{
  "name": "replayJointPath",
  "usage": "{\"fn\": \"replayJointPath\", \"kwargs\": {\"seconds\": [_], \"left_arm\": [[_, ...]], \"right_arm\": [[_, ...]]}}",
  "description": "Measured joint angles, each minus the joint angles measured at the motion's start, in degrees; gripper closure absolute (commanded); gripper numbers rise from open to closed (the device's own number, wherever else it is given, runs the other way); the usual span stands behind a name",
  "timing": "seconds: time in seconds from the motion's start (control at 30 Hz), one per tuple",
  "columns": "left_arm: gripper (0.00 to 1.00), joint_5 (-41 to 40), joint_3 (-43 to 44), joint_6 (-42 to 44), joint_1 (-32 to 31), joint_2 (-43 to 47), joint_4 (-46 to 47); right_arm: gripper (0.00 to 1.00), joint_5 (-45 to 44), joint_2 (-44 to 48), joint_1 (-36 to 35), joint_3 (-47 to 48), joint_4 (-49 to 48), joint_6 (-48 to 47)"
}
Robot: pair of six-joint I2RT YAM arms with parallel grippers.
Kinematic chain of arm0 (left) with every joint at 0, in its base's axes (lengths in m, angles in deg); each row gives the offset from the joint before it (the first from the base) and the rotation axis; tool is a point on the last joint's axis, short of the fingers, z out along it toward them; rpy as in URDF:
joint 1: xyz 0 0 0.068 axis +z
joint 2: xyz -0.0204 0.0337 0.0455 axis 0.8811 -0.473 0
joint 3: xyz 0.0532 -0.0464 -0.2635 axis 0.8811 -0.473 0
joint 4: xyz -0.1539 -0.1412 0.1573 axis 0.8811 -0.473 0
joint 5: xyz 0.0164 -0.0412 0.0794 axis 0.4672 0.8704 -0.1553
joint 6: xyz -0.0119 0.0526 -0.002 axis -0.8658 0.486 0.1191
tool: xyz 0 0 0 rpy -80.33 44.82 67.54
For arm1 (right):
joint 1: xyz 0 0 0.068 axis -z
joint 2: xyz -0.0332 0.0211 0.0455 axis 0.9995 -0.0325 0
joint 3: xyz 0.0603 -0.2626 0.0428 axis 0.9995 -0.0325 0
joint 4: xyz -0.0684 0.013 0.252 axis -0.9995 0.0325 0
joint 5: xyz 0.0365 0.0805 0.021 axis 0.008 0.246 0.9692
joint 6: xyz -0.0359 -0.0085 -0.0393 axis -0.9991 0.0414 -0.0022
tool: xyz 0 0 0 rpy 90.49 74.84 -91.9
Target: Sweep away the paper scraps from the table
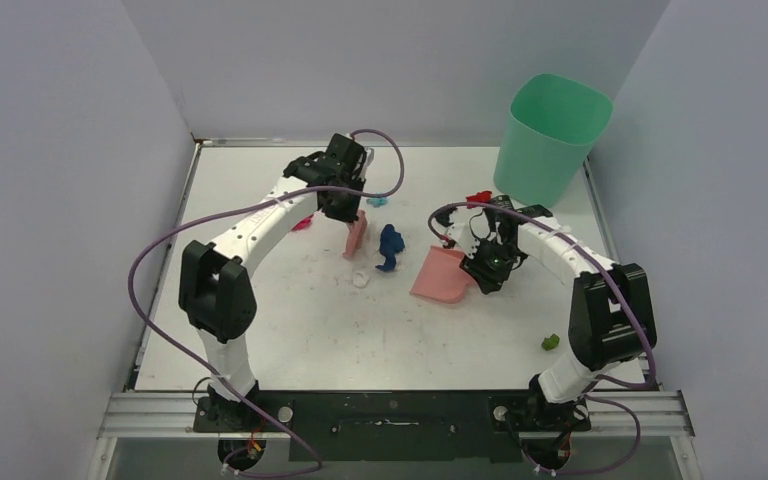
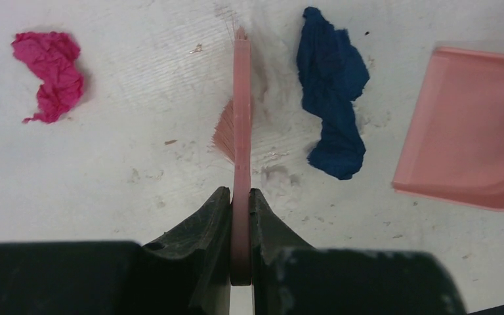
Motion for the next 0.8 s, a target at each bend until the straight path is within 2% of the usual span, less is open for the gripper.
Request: {"fn": "replayJointPath", "kwargs": {"seconds": [0.17, 0.5, 0.67, 0.8], "left_arm": [[1.00, 3.43, 4.07, -0.04, -2.80, -4.04, -0.39], [1.00, 7.04, 8.13, -2.84, -14.27, -5.03, -1.14], [1.00, 6.95, 8.13, -4.74, -16.22, -2.99, -2.99], [1.00, 3.72, 8.13, -5.44, -16.57, 1.57, -5.14]], "right_arm": [[0.84, -0.09, -2.32, -1.46, 2.69, -0.57, 1.42], [0.83, 0.04, -2.10, -4.26, 1.14, -2.62, 2.03], [0.83, 0.44, 1.95, -4.52, -4.17, -3.82, 2.03], [0.82, 1.64, 8.13, -4.48, -8.44, -4.48, 1.73]]}}
